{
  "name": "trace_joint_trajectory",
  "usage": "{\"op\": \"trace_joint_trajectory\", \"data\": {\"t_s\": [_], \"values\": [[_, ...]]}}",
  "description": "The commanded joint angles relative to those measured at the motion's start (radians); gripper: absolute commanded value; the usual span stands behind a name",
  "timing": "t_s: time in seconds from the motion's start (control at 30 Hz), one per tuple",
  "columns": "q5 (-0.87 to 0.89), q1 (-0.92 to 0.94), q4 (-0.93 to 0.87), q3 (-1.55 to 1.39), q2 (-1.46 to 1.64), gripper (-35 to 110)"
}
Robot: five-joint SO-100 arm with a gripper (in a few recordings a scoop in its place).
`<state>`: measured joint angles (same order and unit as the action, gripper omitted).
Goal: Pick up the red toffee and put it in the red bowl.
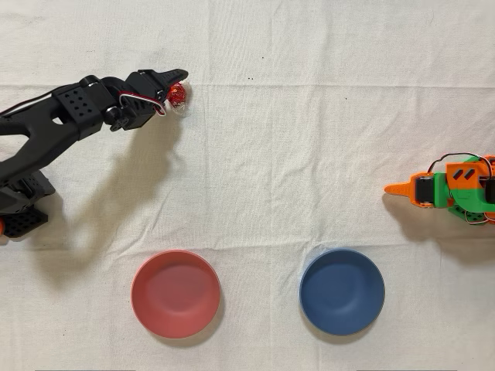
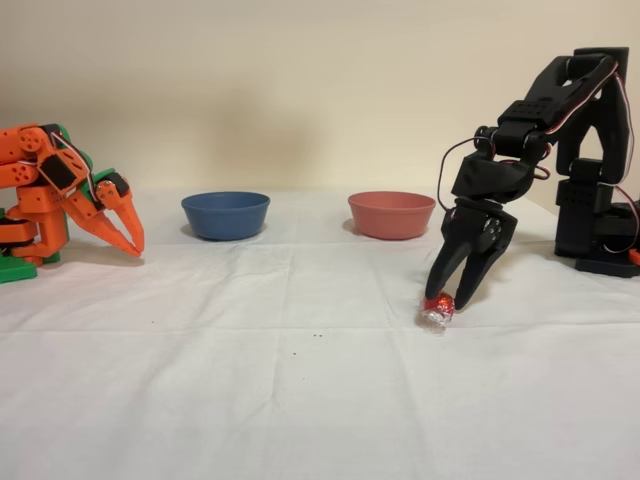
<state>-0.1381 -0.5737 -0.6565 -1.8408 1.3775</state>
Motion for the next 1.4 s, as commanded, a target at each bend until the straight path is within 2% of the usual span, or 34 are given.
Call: {"op": "trace_joint_trajectory", "data": {"t_s": [0.0, 0.67, 1.37], "values": [[-0.009, 0.003, 0.015, 0.035, 0.011, 35], [-0.023, 0.021, 0.018, 0.103, -0.043, 34], [0.0, 0.017, -0.003, 0.098, -0.034, 12]]}}
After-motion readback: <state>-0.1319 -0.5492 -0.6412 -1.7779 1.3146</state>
